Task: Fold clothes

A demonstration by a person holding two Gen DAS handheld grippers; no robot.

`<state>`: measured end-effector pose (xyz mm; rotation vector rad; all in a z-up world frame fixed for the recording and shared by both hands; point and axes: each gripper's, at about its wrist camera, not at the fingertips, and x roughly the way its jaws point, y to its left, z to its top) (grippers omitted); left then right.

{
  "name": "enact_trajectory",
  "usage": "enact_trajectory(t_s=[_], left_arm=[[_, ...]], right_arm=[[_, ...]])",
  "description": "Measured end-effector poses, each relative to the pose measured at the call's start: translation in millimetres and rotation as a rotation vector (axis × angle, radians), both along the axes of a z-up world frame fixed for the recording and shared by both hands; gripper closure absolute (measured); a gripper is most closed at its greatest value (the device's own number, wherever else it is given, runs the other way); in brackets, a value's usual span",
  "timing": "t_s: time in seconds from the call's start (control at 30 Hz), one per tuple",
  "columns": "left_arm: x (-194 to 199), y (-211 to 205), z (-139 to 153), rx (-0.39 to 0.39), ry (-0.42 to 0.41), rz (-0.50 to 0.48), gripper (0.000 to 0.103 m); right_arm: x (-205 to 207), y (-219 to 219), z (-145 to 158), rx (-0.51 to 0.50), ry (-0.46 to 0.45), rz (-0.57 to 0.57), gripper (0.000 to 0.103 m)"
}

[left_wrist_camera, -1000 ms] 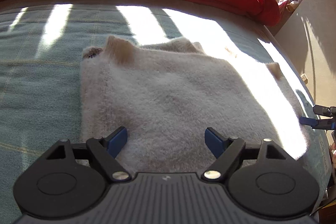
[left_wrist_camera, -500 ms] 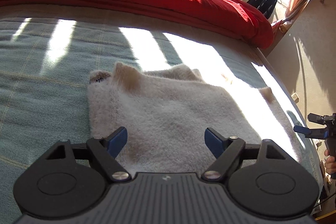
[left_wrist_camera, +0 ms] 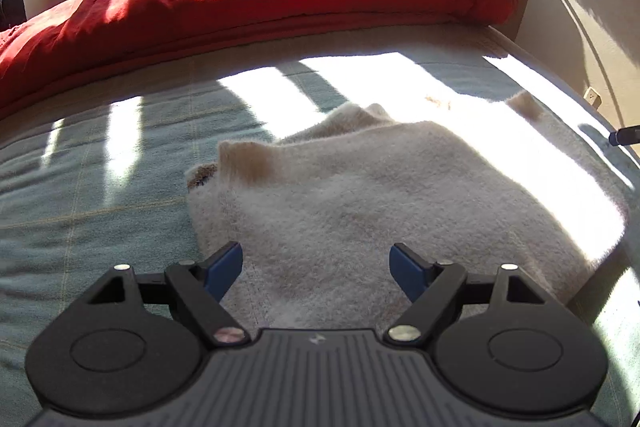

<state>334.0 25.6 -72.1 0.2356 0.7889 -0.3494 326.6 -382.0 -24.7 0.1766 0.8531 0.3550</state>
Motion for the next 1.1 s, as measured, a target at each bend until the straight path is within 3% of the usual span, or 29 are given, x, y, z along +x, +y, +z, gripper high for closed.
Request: enact_trajectory(t_s=[0.13,0.27,0.47,0.63,0.8,1.1], left_arm=[[-60.9,-50.8,-0.4,0.26,-0.18,-0.252,0.021],[-105.4,-92.7,-34.5,0.522,-0.307,-0.468,0.021],[-118.2,-115.2,-80.9,0.724,-0.347,-0.57,0.021],[-110.6,-121.9,-94.1,0.784,-0.413,-0.578,0.021],[-100.6,-125.0,-99.5,0.812,-0.458,-0.577,0.018],[-98.6,-75.1,-102.9,0.885,-0.427,-0.462,0.015]], right_arm=[[-31.2,58.8,14.3,-0.277,-0.135,0.197,0.012],[-69.7,127.0,-3.8,-0.524,-0.242,0.431,0.012],[-114.0,193.7,-56.7,-0.827,-0.396,0.689,0.012],[-113.8,214.0,-82.9,-0.936,-0.475,0.725,0.011],[-105.0,223.4,-98.4,-1.0,-0.531,0.708,0.001],[-86.6,134.2,-98.6,-1.139,-0.451,0.529,0.001]])
